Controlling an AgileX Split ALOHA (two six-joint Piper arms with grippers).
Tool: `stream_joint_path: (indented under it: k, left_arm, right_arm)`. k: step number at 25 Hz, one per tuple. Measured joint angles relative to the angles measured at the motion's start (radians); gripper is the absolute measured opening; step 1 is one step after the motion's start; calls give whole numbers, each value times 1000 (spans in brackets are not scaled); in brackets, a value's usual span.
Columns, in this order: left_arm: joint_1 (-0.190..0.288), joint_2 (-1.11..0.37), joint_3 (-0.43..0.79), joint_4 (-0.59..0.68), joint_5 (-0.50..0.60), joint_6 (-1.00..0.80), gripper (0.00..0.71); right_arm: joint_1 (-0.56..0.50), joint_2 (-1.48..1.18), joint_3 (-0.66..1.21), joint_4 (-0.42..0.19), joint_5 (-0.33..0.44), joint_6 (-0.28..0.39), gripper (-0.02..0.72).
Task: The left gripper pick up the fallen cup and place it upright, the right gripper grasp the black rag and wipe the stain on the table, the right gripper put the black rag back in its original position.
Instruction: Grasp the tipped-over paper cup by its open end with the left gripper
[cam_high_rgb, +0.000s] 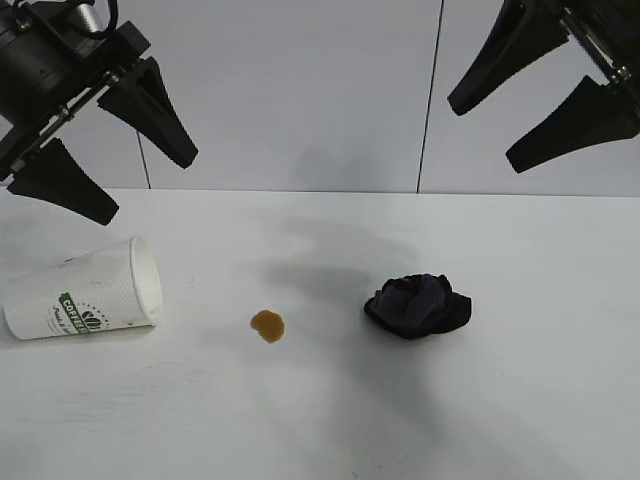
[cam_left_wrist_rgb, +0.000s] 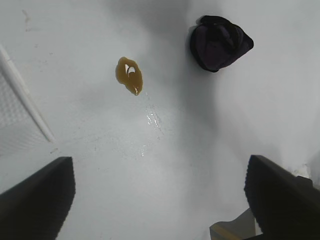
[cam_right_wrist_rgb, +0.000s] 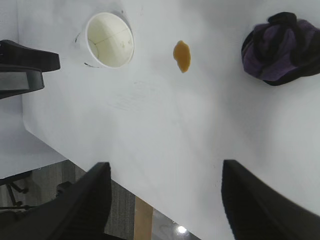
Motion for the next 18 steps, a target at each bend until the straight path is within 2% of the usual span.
stream_joint_path:
  k: [18]
  left_arm:
    - [0, 0, 0, -33, -2, 0, 663]
  right_arm:
    - [0, 0, 0, -5, -2, 0, 442]
